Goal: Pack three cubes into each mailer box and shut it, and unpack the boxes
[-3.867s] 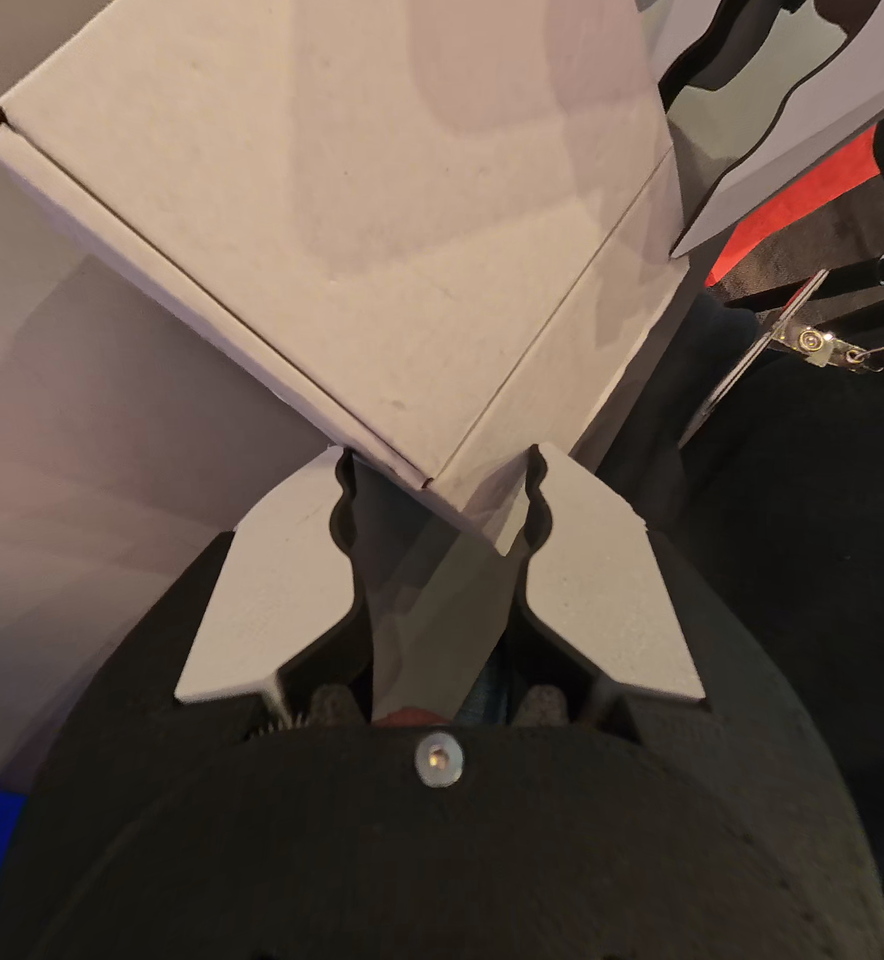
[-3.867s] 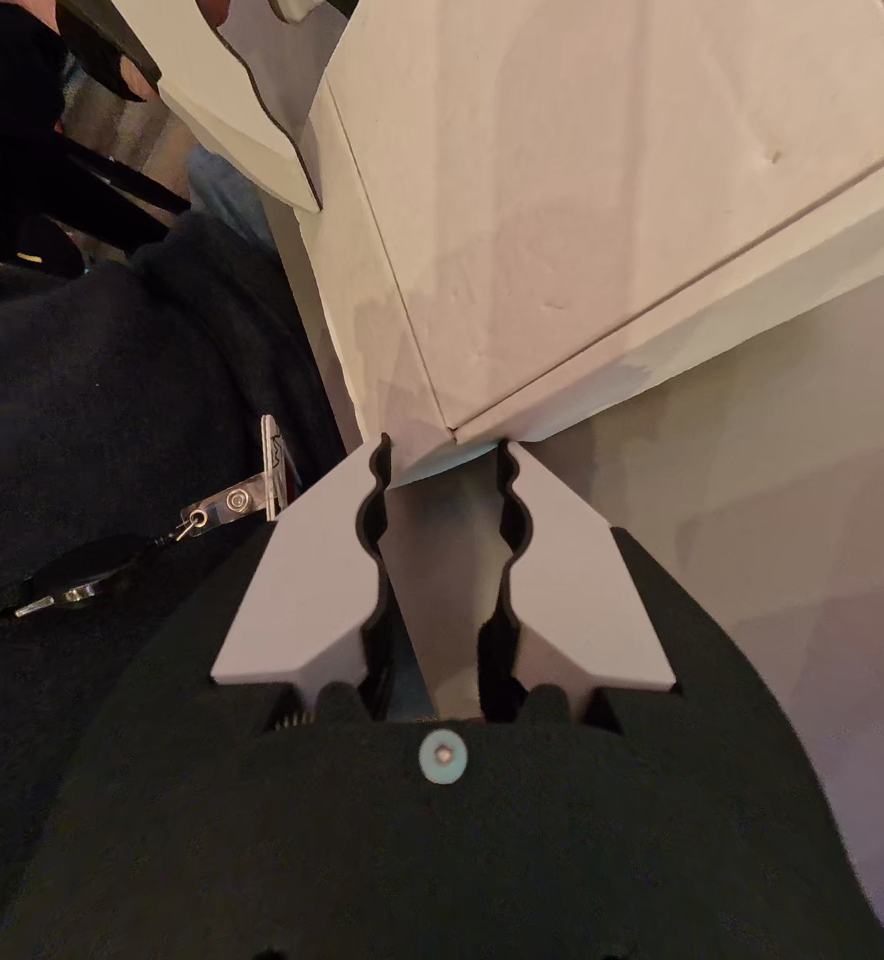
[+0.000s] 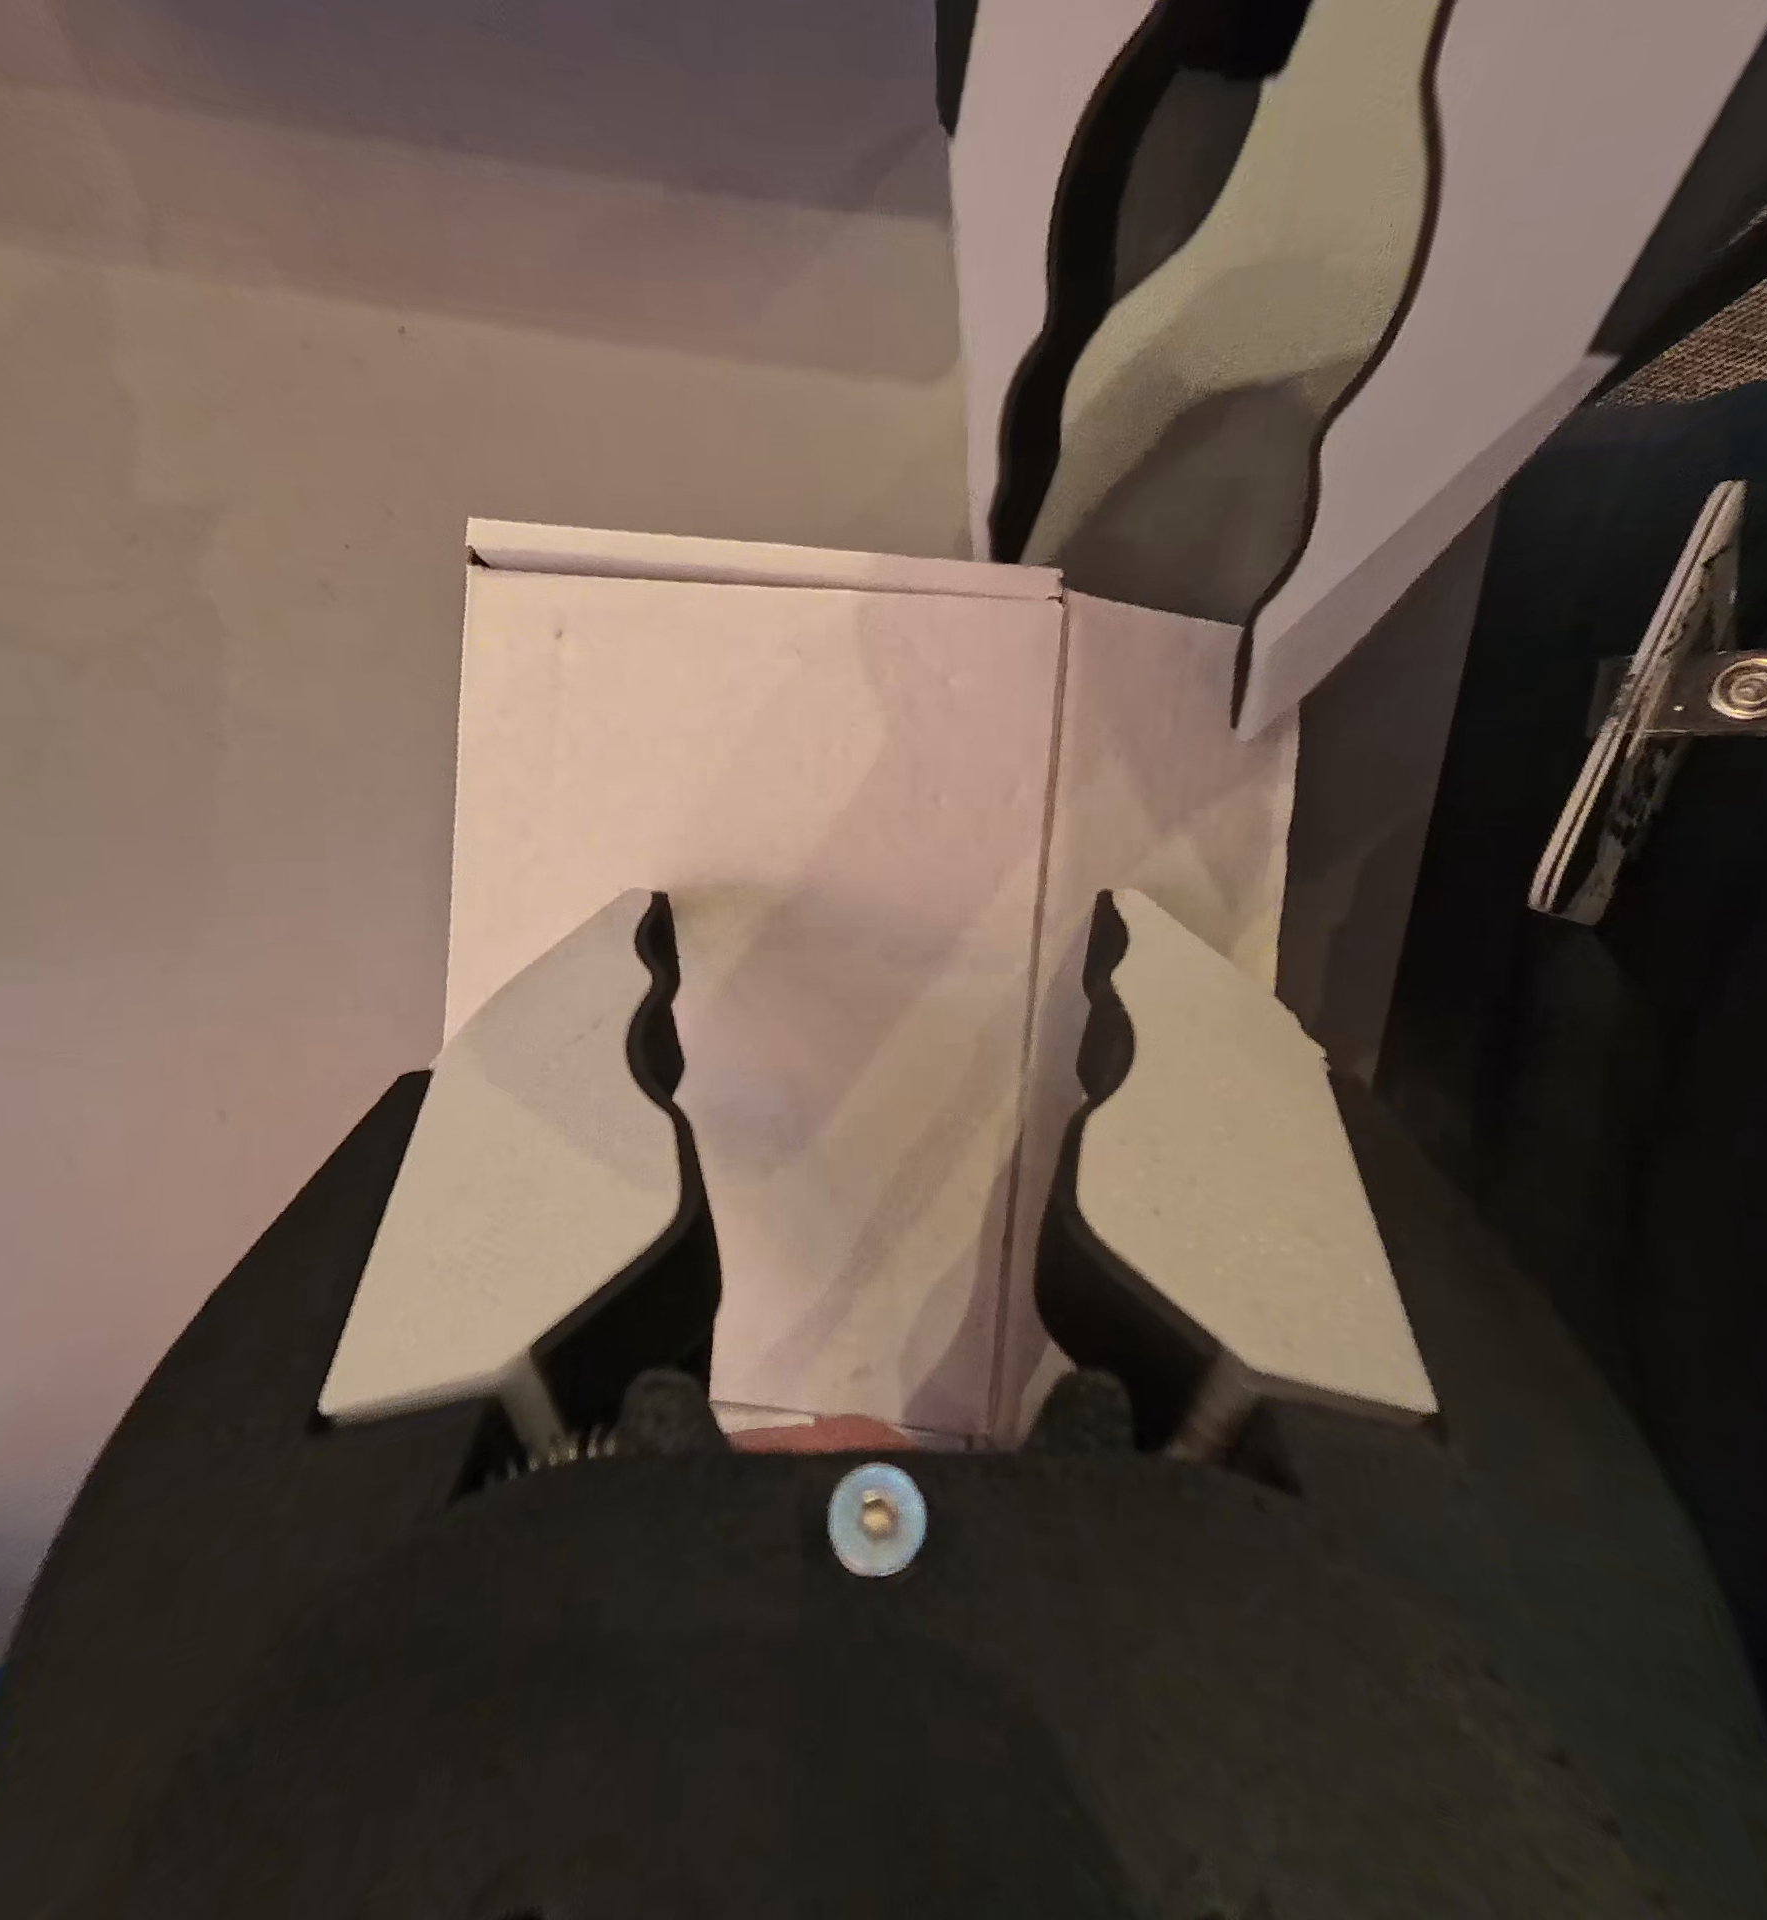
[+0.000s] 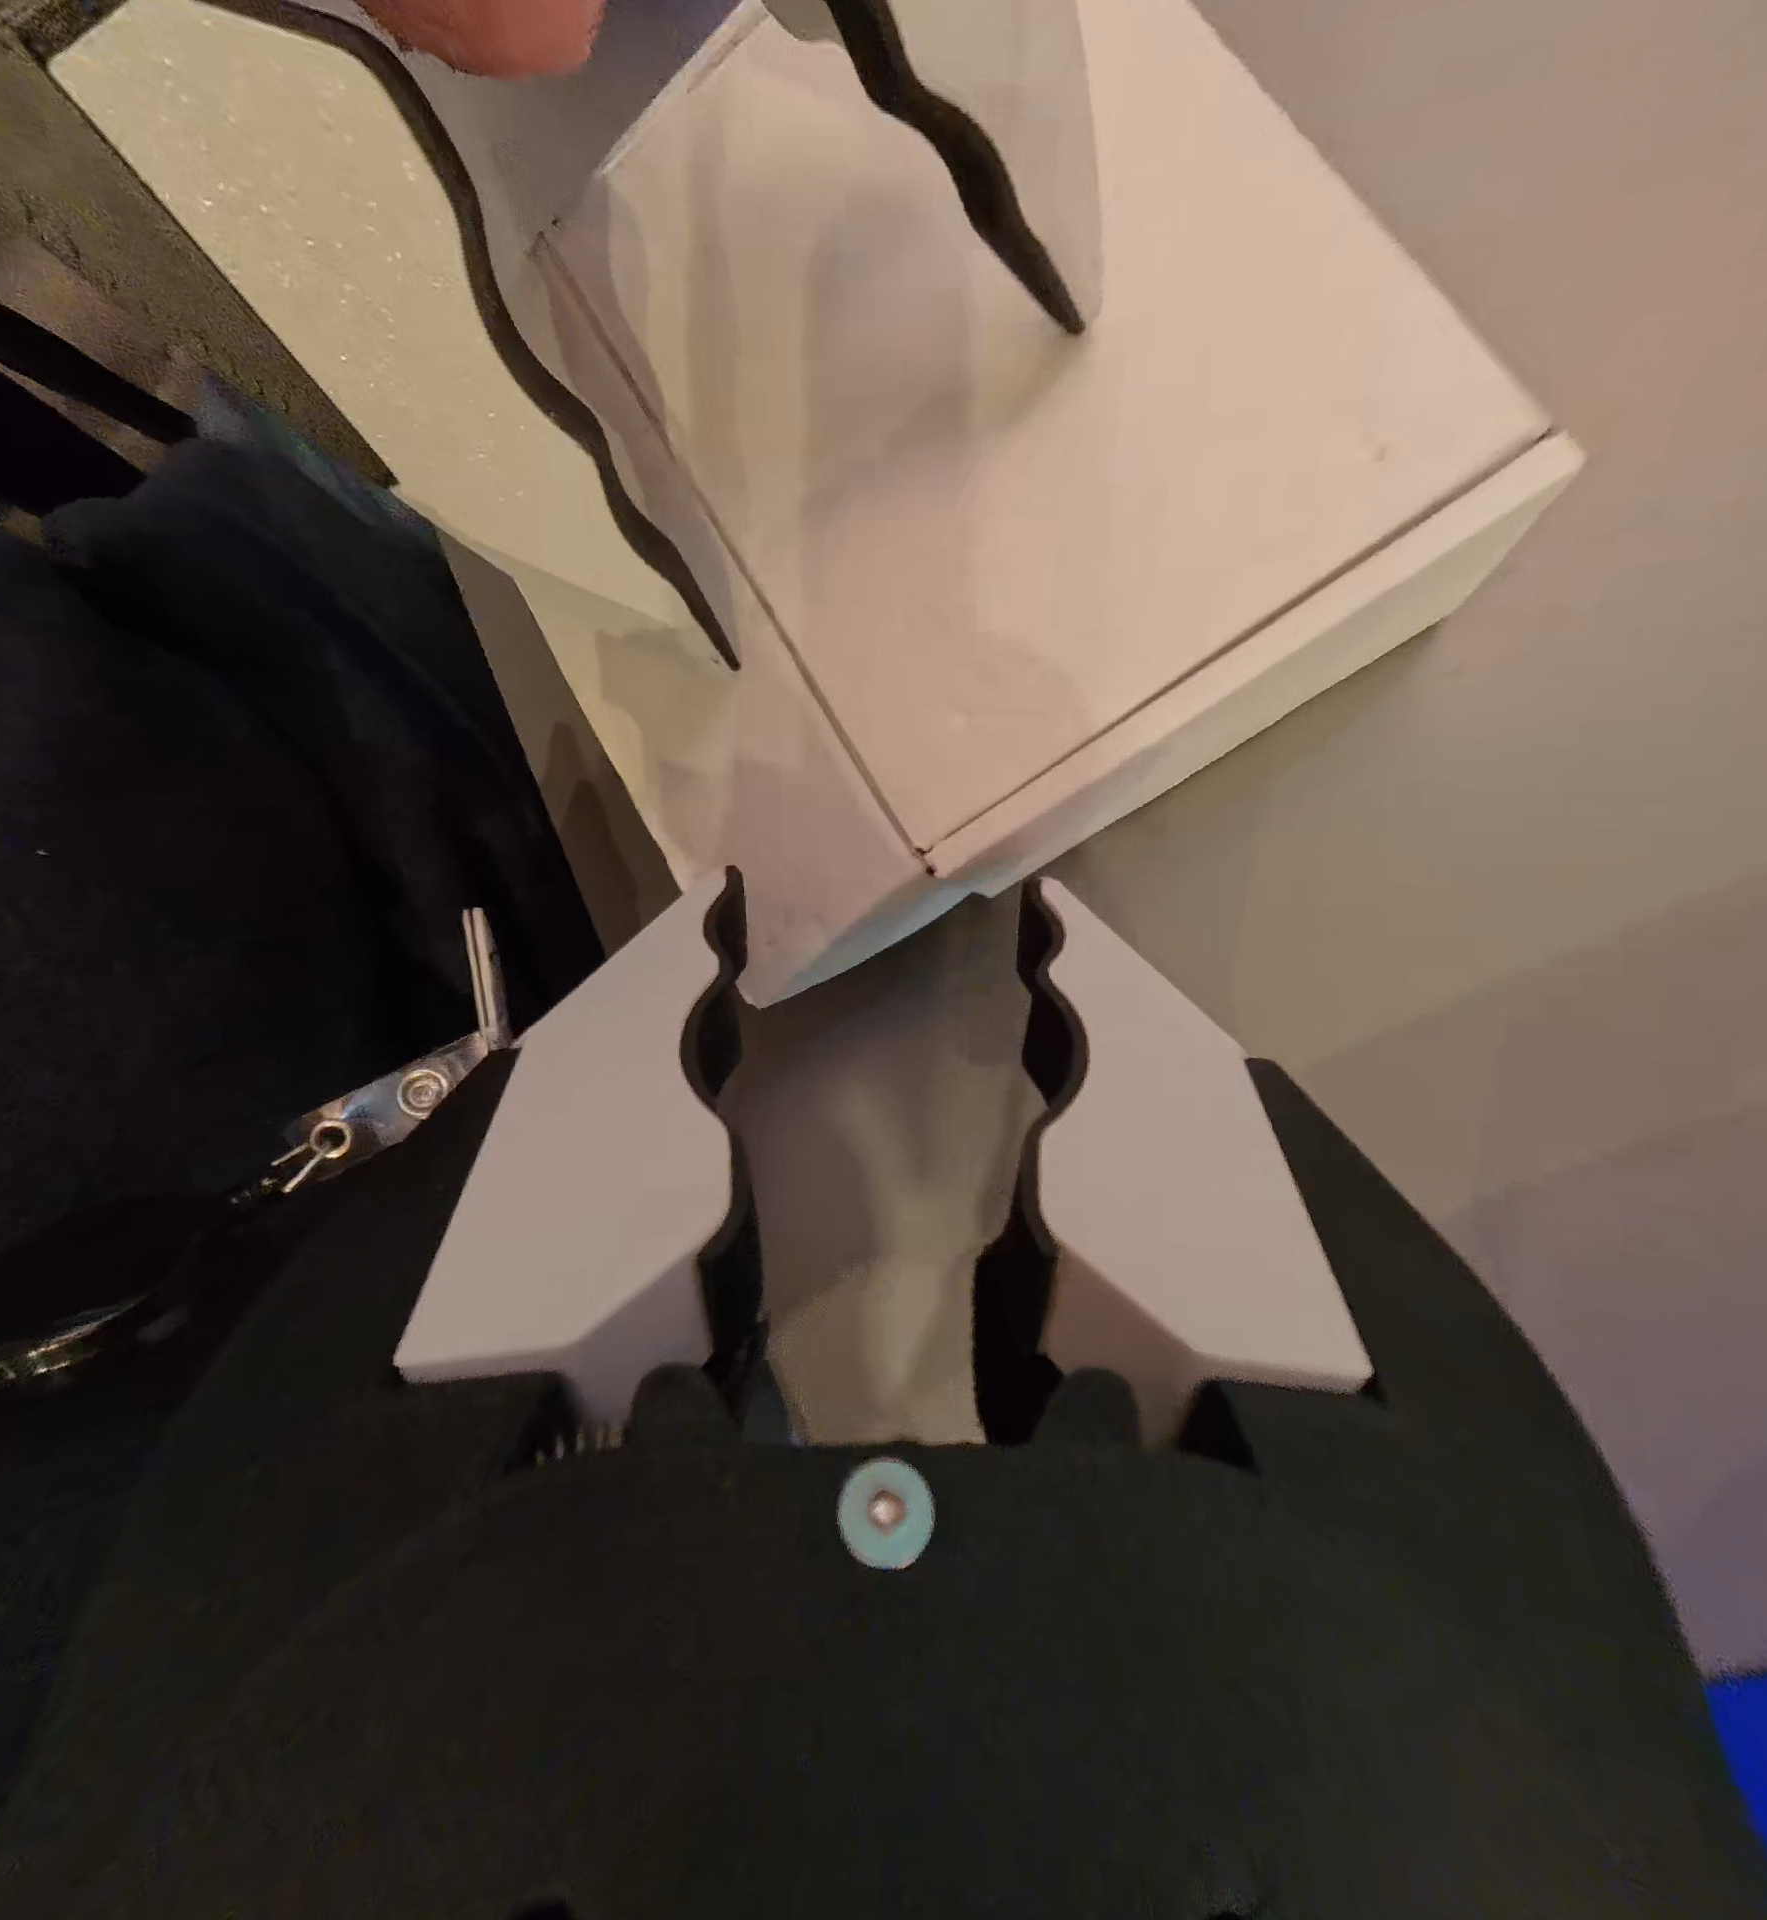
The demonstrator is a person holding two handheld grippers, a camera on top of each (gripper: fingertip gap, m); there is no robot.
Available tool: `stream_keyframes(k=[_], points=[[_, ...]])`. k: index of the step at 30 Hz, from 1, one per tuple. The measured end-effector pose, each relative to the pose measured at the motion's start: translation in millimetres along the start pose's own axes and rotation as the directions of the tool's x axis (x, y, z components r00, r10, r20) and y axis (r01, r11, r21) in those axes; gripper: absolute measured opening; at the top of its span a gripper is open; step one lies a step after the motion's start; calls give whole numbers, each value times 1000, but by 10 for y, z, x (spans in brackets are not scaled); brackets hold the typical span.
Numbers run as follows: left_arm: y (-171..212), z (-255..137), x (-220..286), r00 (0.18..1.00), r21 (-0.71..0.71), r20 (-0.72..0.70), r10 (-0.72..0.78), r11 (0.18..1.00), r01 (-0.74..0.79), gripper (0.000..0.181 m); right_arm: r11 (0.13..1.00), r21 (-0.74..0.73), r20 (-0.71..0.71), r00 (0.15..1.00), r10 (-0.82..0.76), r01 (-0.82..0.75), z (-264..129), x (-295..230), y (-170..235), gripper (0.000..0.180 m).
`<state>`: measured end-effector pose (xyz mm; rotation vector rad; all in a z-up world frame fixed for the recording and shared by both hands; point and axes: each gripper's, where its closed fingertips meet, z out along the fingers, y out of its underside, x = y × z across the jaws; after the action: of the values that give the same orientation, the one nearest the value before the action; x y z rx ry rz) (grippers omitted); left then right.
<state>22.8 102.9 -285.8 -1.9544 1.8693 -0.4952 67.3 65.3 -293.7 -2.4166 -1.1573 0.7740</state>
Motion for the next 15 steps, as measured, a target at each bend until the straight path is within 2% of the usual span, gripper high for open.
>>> stream_keyframes(k=[3, 8, 10, 13, 15], points=[[-11, -12, 5, 1000, 11, -20, -11, 1000, 12, 76, 993, -8, -119, 985, -121, 121, -76, 95, -108, 50], [-37, -58, 8, 991, 61, -98, -86, 994, 93, 78, 980, -69, -121, 973, -195, 188, -3, 98, -152, 45], [-20, -77, -2, 988, 76, -113, -103, 991, 112, 77, 981, -77, -117, 975, -187, 179, -78, 99, -176, 34], [15, -121, -7, 984, 90, -129, -124, 987, 136, 79, 969, -50, -162, 956, -247, 242, -261, 54, -378, 41], [9, -214, -27, 975, 121, -150, -162, 976, 181, 81, 957, -81, -166, 943, -288, 278, -209, 69, -410, 49]])
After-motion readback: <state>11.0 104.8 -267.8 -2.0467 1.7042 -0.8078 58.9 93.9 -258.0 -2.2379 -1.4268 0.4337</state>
